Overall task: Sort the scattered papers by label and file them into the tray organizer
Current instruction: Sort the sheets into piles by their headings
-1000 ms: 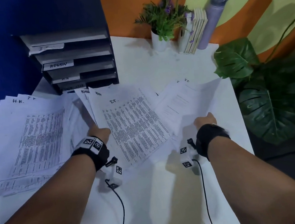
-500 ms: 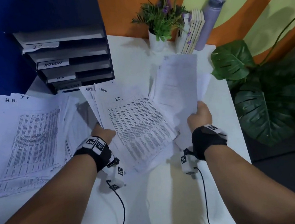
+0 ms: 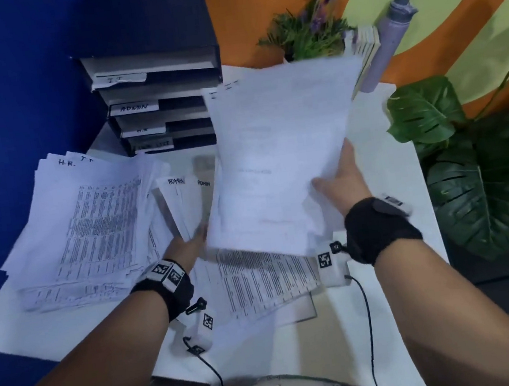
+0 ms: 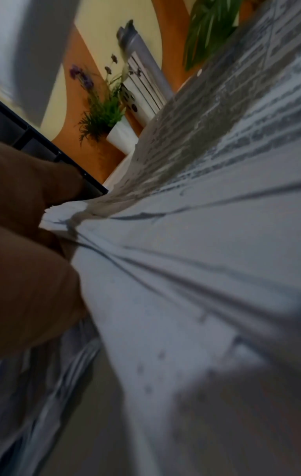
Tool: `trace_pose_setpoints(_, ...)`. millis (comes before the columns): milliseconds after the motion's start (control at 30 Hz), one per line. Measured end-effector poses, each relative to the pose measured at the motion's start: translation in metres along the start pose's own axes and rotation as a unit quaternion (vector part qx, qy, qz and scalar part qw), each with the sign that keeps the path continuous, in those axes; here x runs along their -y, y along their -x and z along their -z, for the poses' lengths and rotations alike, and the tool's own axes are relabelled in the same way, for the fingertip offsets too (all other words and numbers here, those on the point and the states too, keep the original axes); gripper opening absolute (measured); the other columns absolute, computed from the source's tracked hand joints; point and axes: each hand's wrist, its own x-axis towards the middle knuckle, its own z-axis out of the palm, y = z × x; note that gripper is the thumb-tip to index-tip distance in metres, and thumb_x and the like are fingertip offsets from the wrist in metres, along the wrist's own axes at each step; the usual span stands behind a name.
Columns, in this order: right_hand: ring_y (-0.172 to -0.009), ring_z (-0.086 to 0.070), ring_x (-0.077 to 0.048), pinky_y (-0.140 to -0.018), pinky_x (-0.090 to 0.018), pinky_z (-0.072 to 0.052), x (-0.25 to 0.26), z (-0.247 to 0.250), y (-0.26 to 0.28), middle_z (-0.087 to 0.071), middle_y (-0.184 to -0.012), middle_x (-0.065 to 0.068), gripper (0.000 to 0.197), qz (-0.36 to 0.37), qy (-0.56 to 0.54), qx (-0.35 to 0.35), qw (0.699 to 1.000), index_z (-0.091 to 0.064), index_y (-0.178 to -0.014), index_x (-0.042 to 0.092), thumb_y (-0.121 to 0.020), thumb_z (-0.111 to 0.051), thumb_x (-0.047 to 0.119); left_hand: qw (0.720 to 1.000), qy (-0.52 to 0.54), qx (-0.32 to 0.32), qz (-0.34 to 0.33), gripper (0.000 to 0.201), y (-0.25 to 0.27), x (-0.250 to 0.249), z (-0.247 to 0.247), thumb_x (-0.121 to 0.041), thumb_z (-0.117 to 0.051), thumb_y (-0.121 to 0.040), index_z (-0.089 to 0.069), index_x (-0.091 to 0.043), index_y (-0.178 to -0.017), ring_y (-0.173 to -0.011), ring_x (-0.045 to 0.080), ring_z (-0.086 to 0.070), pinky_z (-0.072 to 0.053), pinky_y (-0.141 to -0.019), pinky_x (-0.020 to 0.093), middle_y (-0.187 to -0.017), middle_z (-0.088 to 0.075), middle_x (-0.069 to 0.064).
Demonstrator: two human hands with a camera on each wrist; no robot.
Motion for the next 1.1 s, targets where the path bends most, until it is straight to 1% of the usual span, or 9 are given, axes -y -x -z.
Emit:
trace_pose_setpoints(67,-0.119,-0.05,-0.021,-0.092,-0.022,-0.035,-0.025,-0.021,0.011,-0.047,-0.136,0.0,0.088,-0.071,0.044,0.056,0.995,-0.005,-0.153,0.026,-0.087,-0.06,0.008,0.992,0.108,0.016,0.061,0.143,0.009,-0.006,0.0,-0.102,-0.045,-0.031,-0.034,-0.02,-0.147,-0.138,0.031,-0.034,-0.025,-0.114,0.051,-0.152,-0.035,0.009)
trace_pose_setpoints(133,-0.122,-0.052,-0.028,-0.094,-0.027,-0.04,-0.055,-0.046,0.021,-0.049,-0.141,-0.005,0.087,-0.101,0.097,0.09,0.986,-0.005,-0.153,0.028,-0.088,-0.059,0.01,0.981,0.169,0.038,0.084,0.126,0.015,-0.014,-0.001,-0.095,-0.049,-0.051,-0.026,-0.021,-0.151,-0.143,0.028,-0.024,-0.018,-0.115,0.049,-0.156,-0.026,0.006)
trace_pose_setpoints(267,-0.124,-0.05,-0.029,-0.1,-0.03,-0.039,-0.085,-0.083,0.042,-0.049,-0.14,-0.009,0.073,-0.097,0.145,0.15,0.973,-0.018,-0.152,0.026,-0.091,-0.058,0.016,0.999,-0.037,0.028,-0.022,0.118,0.005,-0.006,0.004,-0.06,-0.083,-0.05,-0.033,-0.015,-0.147,-0.13,0.026,-0.046,-0.037,-0.11,0.044,-0.145,-0.046,0.005)
trace_pose_setpoints(400,-0.127,-0.041,-0.036,-0.102,-0.038,-0.037,-0.093,-0.087,0.037,-0.035,-0.142,-0.012,0.061,-0.09,0.242,0.077,0.963,-0.033,-0.146,0.023,-0.09,-0.057,0.034,0.994,-0.078,0.0,-0.074,0.095,0.005,-0.006,0.007,-0.036,-0.082,-0.058,-0.039,-0.017,-0.141,-0.116,0.025,-0.056,-0.045,-0.103,0.043,-0.131,-0.057,0.003)
trace_pose_setpoints(633,-0.141,-0.032,-0.019,-0.115,-0.038,-0.028,-0.075,-0.066,0.023,-0.021,-0.158,-0.001,0.104,-0.178,-0.126,0.09,0.972,-0.011,-0.151,0.036,-0.071,-0.074,0.058,0.971,0.125,0.072,-0.193,0.063,0.039,-0.04,0.017,0.006,-0.071,-0.079,-0.049,-0.013,-0.135,-0.115,0.02,-0.059,-0.046,-0.1,0.041,-0.125,-0.062,0.003)
trace_pose_setpoints(700,-0.128,-0.05,-0.023,-0.109,-0.047,-0.039,-0.061,-0.062,0.021,-0.045,-0.145,-0.006,0.113,-0.181,-0.227,0.078,0.954,-0.022,-0.148,0.035,-0.057,-0.084,0.057,0.957,0.168,0.081,-0.223,0.057,0.045,-0.049,0.025,0.005,-0.07,-0.081,-0.052,-0.017,-0.13,-0.112,0.018,-0.061,-0.05,-0.095,0.038,-0.122,-0.064,0.001)
trace_pose_setpoints(767,-0.115,-0.06,-0.022,-0.103,-0.046,-0.045,-0.041,-0.063,0.023,-0.058,-0.13,-0.003,0.087,-0.141,-0.262,0.085,0.951,-0.032,-0.144,0.024,-0.073,-0.081,0.038,0.953,0.183,0.066,-0.233,0.06,0.044,-0.055,0.033,-0.002,-0.074,-0.08,-0.05,-0.021,-0.131,-0.115,0.017,-0.06,-0.05,-0.096,0.04,-0.124,-0.064,-0.001)
trace_pose_setpoints(933,-0.102,-0.066,-0.019,-0.095,-0.039,-0.052,-0.003,-0.089,0.036,-0.067,-0.115,0.001,0.038,-0.072,-0.217,0.114,0.967,-0.054,-0.129,0.019,-0.092,-0.063,0.014,0.959,0.139,-0.062,-0.238,0.072,0.041,-0.055,0.059,-0.016,-0.077,-0.08,-0.037,-0.026,-0.138,-0.118,0.016,-0.054,-0.045,-0.102,0.04,-0.128,-0.056,-0.007)
trace_pose_setpoints(1100,-0.094,-0.066,-0.021,-0.089,-0.035,-0.052,0.024,-0.122,0.054,-0.069,-0.106,-0.001,0.032,-0.013,-0.251,0.028,0.968,-0.061,-0.115,0.023,-0.09,-0.058,0.003,0.985,0.007,-0.04,-0.168,0.069,0.04,-0.039,0.094,-0.035,-0.075,-0.077,-0.04,-0.023,-0.135,-0.119,0.025,-0.054,-0.043,-0.105,0.047,-0.131,-0.056,0.001)
